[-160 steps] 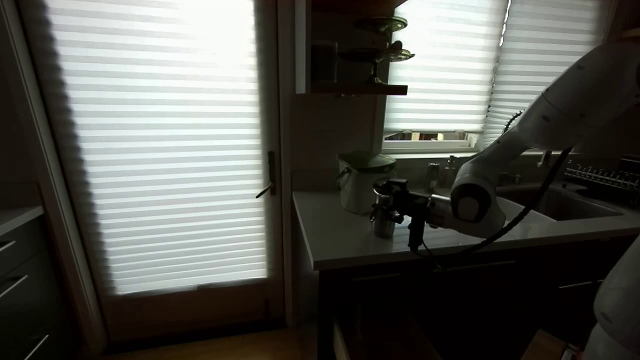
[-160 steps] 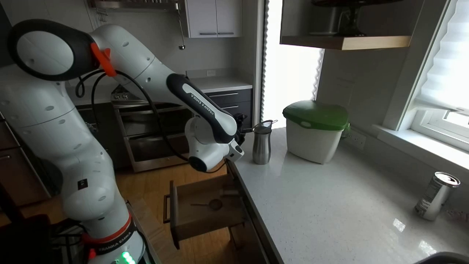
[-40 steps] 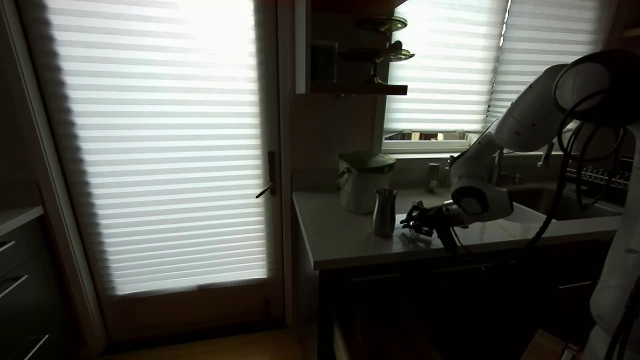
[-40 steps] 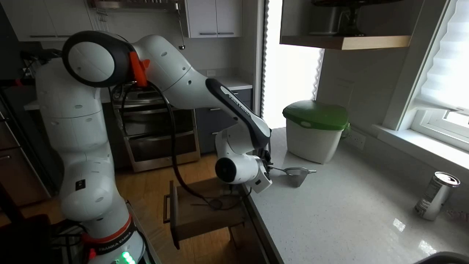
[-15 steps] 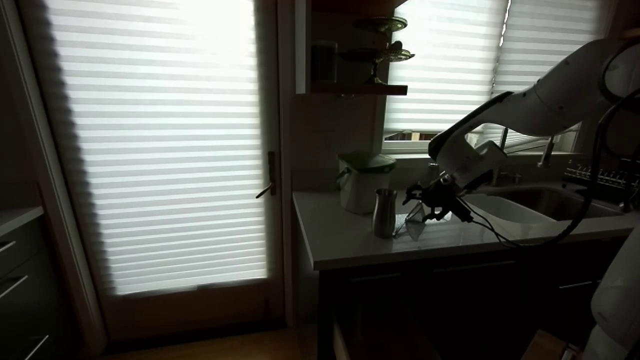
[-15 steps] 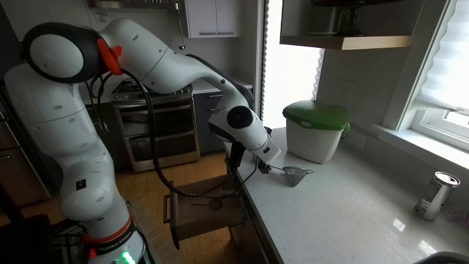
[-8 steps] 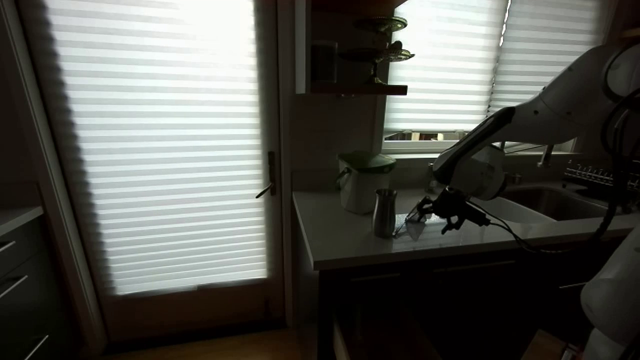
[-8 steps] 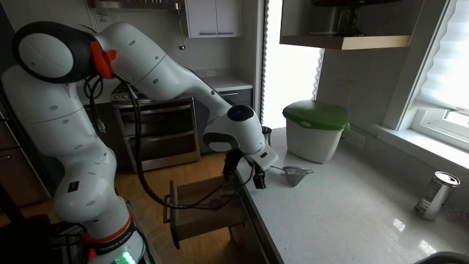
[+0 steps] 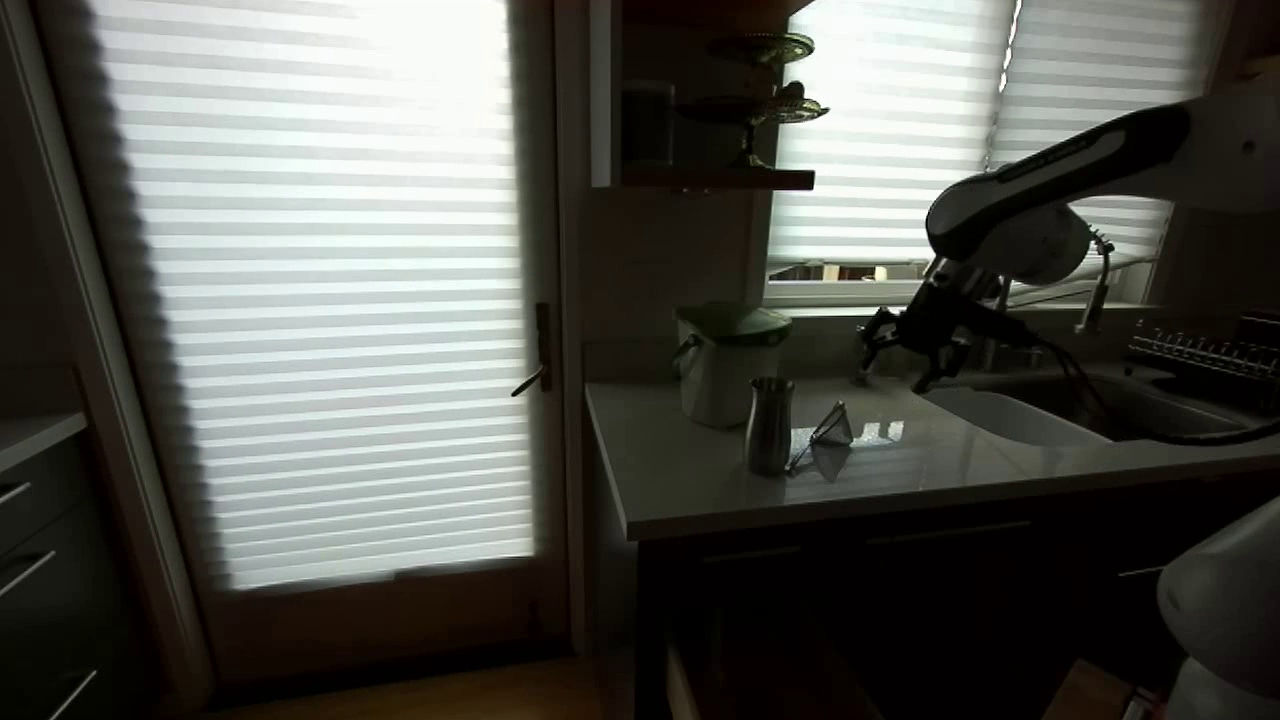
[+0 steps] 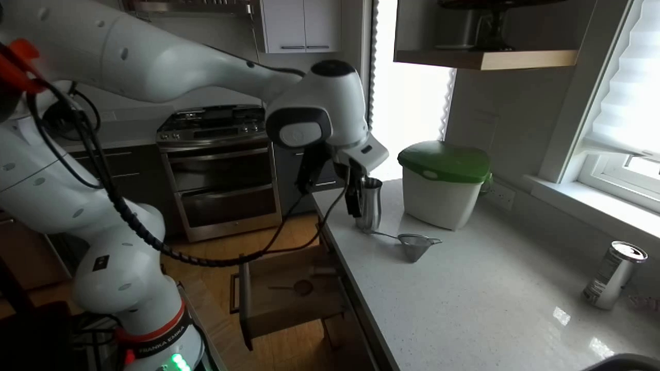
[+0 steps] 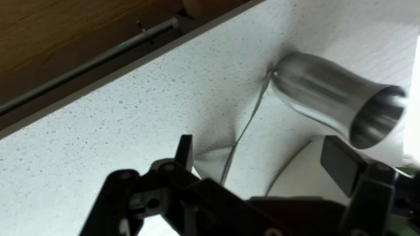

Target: Remove the silver object from the cup

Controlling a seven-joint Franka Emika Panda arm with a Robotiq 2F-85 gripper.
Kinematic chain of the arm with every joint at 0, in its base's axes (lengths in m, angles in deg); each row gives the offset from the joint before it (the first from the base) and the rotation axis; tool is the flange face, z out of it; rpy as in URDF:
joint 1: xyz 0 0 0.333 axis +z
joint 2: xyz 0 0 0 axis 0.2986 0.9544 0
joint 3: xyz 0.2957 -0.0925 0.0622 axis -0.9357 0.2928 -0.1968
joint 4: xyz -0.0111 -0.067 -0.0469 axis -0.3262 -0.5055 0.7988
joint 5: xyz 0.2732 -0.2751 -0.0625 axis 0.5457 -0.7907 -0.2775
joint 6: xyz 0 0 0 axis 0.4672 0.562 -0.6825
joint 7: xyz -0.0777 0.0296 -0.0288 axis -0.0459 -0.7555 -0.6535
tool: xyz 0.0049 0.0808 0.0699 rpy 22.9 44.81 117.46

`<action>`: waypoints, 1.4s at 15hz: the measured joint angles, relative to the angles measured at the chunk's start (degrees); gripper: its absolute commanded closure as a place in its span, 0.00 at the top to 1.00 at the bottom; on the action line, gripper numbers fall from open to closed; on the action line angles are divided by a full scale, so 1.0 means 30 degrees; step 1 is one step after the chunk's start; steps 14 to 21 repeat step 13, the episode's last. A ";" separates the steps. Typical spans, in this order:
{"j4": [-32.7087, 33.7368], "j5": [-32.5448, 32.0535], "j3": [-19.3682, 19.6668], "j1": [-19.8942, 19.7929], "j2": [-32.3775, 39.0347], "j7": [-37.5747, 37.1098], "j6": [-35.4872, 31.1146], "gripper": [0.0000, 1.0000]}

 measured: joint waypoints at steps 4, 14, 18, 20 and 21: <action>0.1629 -0.0445 -0.0189 0.0711 -0.3078 -0.0052 0.4937 1.00; 0.1846 -0.1481 -0.0956 0.1152 -0.4768 -0.0046 0.5979 1.00; 0.1846 -0.1481 -0.0956 0.1152 -0.4768 -0.0046 0.5979 1.00; 0.1846 -0.1481 -0.0956 0.1152 -0.4768 -0.0046 0.5979 1.00; 0.1846 -0.1481 -0.0956 0.1152 -0.4768 -0.0046 0.5979 1.00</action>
